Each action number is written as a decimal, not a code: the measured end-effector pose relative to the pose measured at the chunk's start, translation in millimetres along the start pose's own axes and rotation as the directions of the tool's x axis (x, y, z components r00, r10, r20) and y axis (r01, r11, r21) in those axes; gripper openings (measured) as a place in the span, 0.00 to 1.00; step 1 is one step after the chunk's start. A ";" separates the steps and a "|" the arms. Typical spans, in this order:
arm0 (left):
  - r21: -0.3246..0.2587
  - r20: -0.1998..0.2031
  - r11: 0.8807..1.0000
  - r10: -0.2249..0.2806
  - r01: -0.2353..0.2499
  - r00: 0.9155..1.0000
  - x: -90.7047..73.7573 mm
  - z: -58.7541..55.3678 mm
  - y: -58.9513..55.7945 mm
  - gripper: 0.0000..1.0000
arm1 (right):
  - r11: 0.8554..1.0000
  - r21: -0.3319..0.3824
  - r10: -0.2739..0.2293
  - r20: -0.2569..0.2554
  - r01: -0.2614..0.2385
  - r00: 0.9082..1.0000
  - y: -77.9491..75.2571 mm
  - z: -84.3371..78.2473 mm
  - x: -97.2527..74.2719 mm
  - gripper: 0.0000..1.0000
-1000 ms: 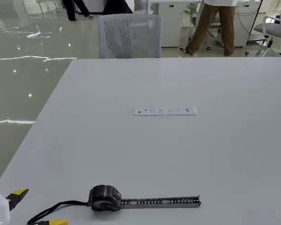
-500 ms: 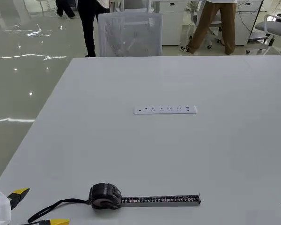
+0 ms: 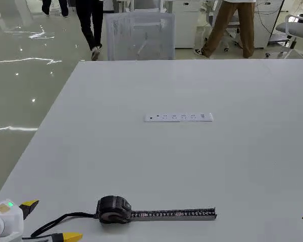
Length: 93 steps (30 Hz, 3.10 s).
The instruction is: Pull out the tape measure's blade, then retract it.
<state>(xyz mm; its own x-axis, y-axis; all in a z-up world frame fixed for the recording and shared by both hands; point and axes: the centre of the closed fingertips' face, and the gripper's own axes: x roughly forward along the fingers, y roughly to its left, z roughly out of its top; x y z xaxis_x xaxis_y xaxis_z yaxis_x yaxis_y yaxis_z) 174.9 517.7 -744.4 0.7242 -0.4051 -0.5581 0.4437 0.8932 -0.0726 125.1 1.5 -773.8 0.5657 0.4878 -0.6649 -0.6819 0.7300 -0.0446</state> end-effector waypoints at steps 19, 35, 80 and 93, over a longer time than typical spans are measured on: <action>-0.089 -0.034 0.994 0.060 -0.063 0.998 66.8 32.9 -47.1 1.00 | 0.974 -0.156 0.156 -0.067 -0.164 0.986 16.6 53.8 46.6 1.00; -0.201 0.003 0.952 0.235 -0.229 0.972 75.2 10.1 -47.0 1.00 | 0.909 -0.299 0.254 -0.156 -0.291 0.954 28.2 86.0 88.0 1.00; -0.114 0.035 0.982 0.158 -0.153 0.987 90.1 12.0 -68.3 1.00 | 0.694 -0.436 0.371 -0.466 -0.574 0.803 59.3 64.9 141.9 0.14; -0.157 -0.012 0.975 0.156 -0.156 0.988 95.0 7.1 -73.1 0.80 | 0.720 -0.425 0.303 -0.520 -0.549 0.799 59.5 61.2 145.3 0.12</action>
<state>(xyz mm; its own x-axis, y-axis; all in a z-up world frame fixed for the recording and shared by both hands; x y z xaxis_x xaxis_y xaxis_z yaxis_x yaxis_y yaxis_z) 214.9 412.5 -786.3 0.7784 -0.2583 -0.5722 0.2366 0.9649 -0.1136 195.1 145.1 -827.4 0.0044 0.3622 -0.9321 -0.9984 0.0544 0.0165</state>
